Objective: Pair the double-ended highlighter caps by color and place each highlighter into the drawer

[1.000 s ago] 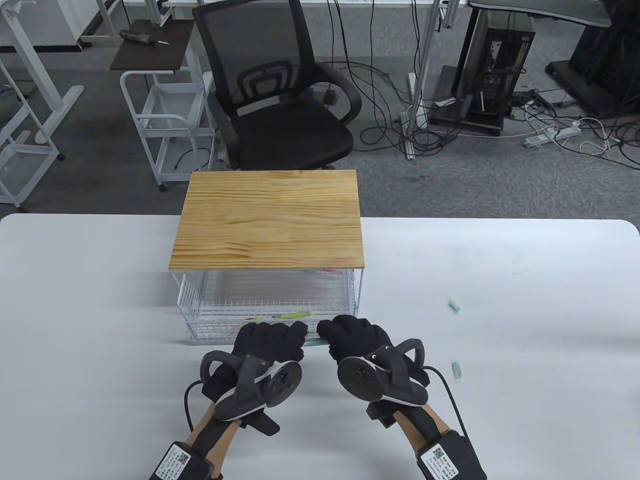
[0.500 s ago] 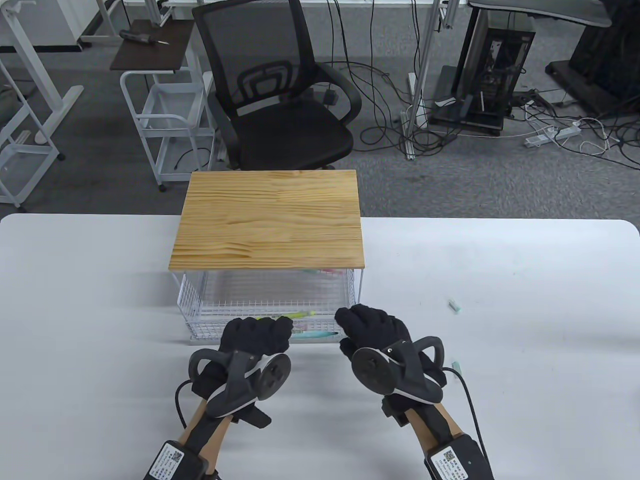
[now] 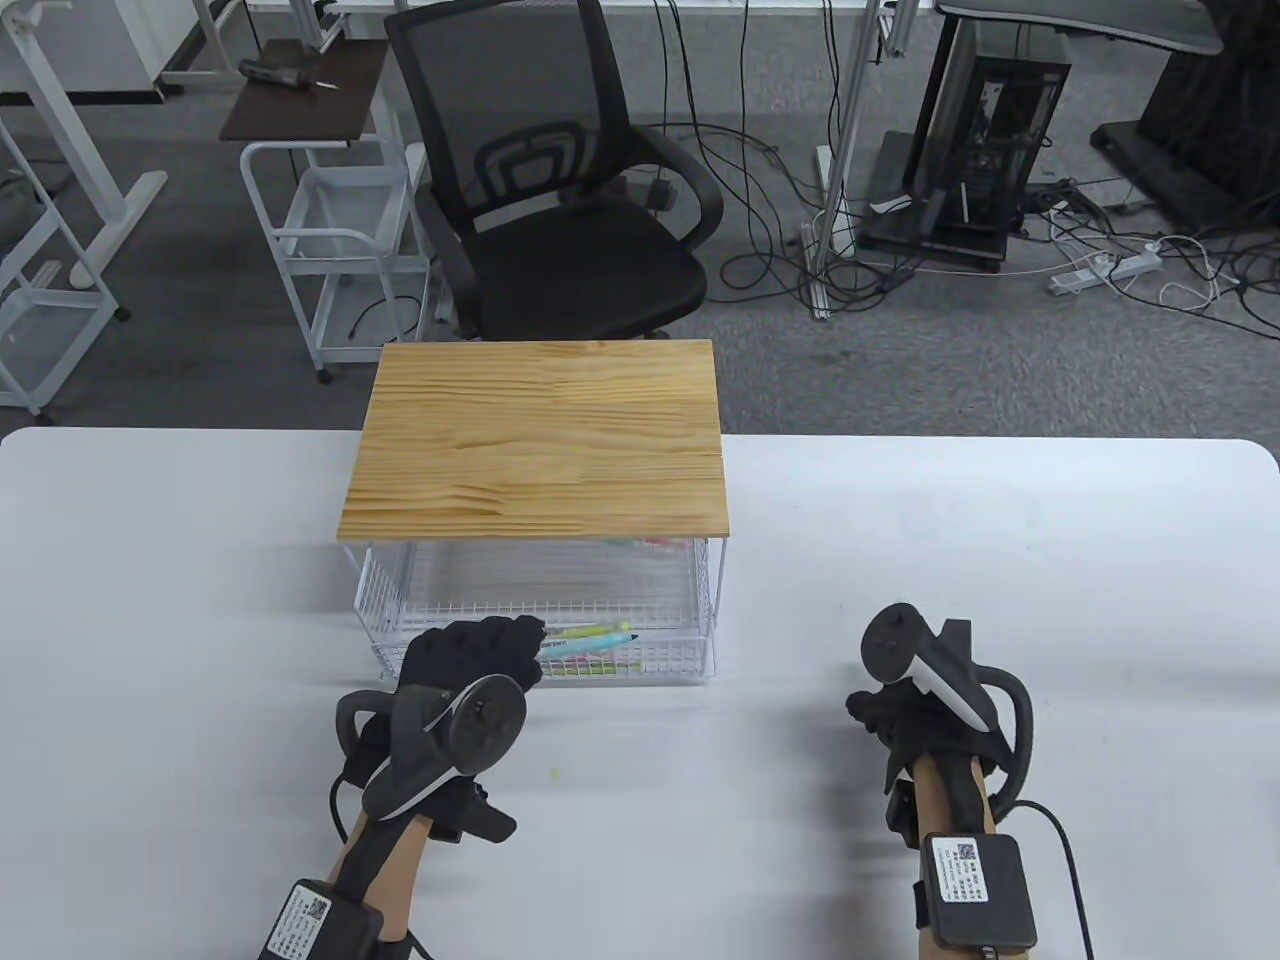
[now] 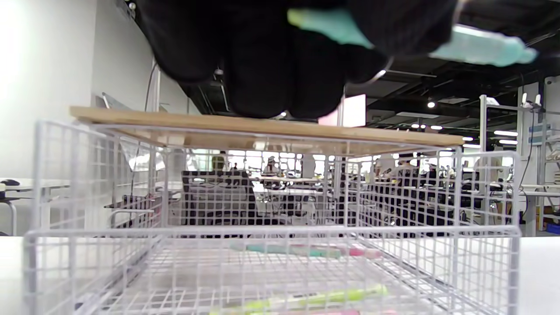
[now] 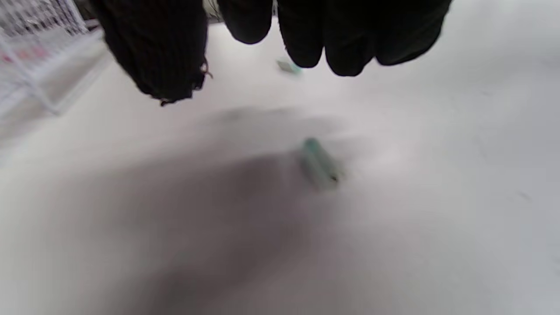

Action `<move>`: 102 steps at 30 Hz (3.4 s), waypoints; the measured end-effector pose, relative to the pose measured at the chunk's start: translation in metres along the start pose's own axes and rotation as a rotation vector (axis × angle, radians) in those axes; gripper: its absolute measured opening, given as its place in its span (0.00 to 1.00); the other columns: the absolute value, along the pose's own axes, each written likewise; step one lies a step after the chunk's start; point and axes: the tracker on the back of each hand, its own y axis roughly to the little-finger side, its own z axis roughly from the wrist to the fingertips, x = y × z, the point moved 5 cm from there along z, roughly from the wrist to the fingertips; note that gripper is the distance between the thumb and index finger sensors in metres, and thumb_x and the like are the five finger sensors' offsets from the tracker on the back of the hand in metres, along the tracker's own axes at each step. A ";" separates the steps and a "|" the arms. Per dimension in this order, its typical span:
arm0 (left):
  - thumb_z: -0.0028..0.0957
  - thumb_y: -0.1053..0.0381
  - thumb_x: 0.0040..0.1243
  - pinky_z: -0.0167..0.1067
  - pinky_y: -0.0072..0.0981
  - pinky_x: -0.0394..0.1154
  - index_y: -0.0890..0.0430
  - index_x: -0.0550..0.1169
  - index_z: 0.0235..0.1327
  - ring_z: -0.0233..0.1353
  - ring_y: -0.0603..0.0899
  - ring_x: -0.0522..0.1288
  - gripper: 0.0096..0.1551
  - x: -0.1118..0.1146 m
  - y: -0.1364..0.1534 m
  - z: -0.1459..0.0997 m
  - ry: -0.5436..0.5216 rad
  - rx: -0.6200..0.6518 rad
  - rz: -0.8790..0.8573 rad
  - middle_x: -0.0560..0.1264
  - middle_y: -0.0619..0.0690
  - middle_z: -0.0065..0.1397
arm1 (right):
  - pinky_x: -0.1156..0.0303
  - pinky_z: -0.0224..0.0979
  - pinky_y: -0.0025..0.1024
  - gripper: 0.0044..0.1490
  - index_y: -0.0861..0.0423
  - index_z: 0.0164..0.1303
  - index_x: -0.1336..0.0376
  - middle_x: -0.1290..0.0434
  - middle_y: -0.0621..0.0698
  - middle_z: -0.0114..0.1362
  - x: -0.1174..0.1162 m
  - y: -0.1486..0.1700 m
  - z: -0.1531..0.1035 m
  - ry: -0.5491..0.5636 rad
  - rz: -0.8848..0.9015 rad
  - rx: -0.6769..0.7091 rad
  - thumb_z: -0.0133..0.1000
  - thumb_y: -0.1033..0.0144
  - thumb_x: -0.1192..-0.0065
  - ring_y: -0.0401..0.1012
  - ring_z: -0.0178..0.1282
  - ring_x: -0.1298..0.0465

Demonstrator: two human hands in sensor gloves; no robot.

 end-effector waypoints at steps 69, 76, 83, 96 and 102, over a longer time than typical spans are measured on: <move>0.57 0.43 0.49 0.74 0.52 0.73 0.37 0.69 0.71 0.68 0.51 0.79 0.26 -0.002 -0.033 -0.005 -0.014 0.121 0.048 0.78 0.41 0.71 | 0.17 0.47 0.52 0.29 0.53 0.69 0.39 0.22 0.53 0.59 0.061 -0.096 -0.079 0.335 0.877 0.657 0.60 0.55 0.40 0.38 0.47 0.15; 0.57 0.43 0.49 0.74 0.52 0.73 0.38 0.69 0.72 0.67 0.51 0.80 0.27 -0.003 -0.037 -0.006 -0.021 0.133 0.058 0.79 0.41 0.69 | 0.17 0.45 0.52 0.27 0.54 0.69 0.39 0.21 0.52 0.55 0.056 -0.116 -0.092 0.334 0.843 0.724 0.62 0.56 0.45 0.37 0.43 0.16; 0.57 0.43 0.49 0.74 0.52 0.73 0.38 0.69 0.72 0.67 0.51 0.80 0.27 -0.001 -0.040 -0.006 -0.020 0.142 0.072 0.79 0.41 0.68 | 0.17 0.44 0.51 0.26 0.55 0.69 0.40 0.21 0.52 0.54 0.055 -0.119 -0.095 0.343 0.836 0.737 0.63 0.56 0.47 0.37 0.41 0.16; 0.57 0.43 0.49 0.74 0.52 0.73 0.38 0.69 0.71 0.66 0.51 0.80 0.26 -0.002 -0.047 -0.008 -0.028 0.162 0.091 0.79 0.41 0.67 | 0.17 0.44 0.50 0.26 0.55 0.69 0.40 0.20 0.53 0.55 0.051 -0.130 -0.103 0.345 0.824 0.776 0.63 0.57 0.49 0.38 0.42 0.15; 0.57 0.43 0.48 0.74 0.52 0.73 0.38 0.68 0.72 0.66 0.51 0.79 0.27 -0.004 -0.050 -0.010 -0.042 0.173 0.094 0.79 0.40 0.67 | 0.18 0.46 0.51 0.27 0.55 0.70 0.41 0.22 0.53 0.57 0.048 -0.137 -0.110 0.337 0.822 0.810 0.64 0.57 0.49 0.39 0.44 0.15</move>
